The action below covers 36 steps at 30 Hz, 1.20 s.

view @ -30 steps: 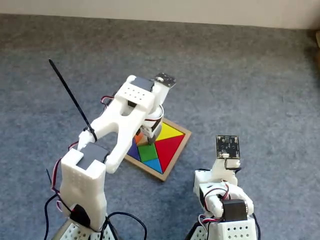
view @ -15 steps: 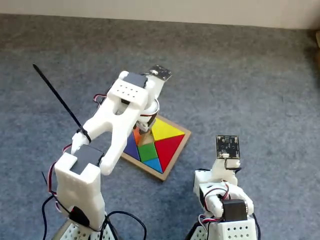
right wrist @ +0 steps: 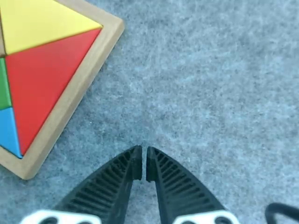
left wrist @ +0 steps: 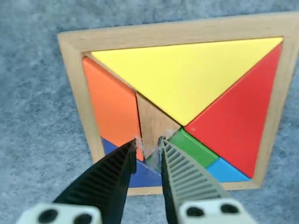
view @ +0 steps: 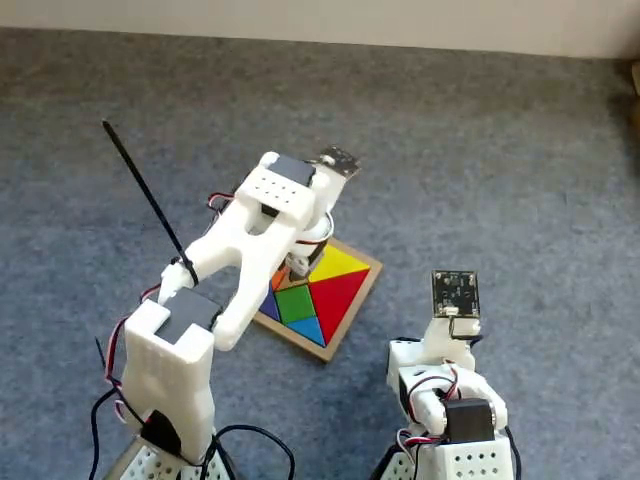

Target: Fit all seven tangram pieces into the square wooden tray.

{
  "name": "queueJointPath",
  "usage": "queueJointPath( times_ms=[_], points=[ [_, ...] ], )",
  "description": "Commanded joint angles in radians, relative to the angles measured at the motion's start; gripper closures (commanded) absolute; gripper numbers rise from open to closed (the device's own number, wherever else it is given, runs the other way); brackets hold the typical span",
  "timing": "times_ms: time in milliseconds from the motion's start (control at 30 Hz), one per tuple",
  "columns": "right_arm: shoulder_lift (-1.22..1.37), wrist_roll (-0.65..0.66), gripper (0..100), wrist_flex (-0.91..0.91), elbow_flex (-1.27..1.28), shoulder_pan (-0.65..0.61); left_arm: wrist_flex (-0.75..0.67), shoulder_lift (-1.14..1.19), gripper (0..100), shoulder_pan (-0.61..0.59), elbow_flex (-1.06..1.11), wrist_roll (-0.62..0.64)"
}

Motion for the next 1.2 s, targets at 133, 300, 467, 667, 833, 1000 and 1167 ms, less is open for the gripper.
queueJointPath(
  times_ms=[133, 300, 467, 667, 833, 1000, 1167],
  points=[
    [-0.018, -0.006, 96.4, 0.005, 0.134, 0.012, 0.028, -0.022, 92, 0.024, -0.042, -0.006],
    [-0.018, -0.006, 96.4, 0.005, 0.134, 0.012, 0.061, -0.085, 92, 0.021, -0.042, -0.003],
    [-0.018, -0.006, 96.4, 0.005, 0.134, 0.012, 0.040, -0.269, 98, 0.027, 0.073, 0.008],
    [-0.018, -0.006, 96.4, 0.005, 0.134, 0.012, -0.163, -0.490, 100, -0.024, 0.341, 0.003],
    [-0.018, -0.006, 96.4, 0.005, 0.134, 0.012, -0.382, -0.677, 100, -0.045, 0.588, 0.005],
    [-0.018, -0.006, 96.4, 0.005, 0.134, 0.012, -0.562, -0.857, 100, -0.047, 0.809, 0.069],
    [-0.018, -0.006, 96.4, 0.005, 0.134, 0.012, -0.677, -1.020, 100, -0.065, 0.960, 0.074]
  ],
)
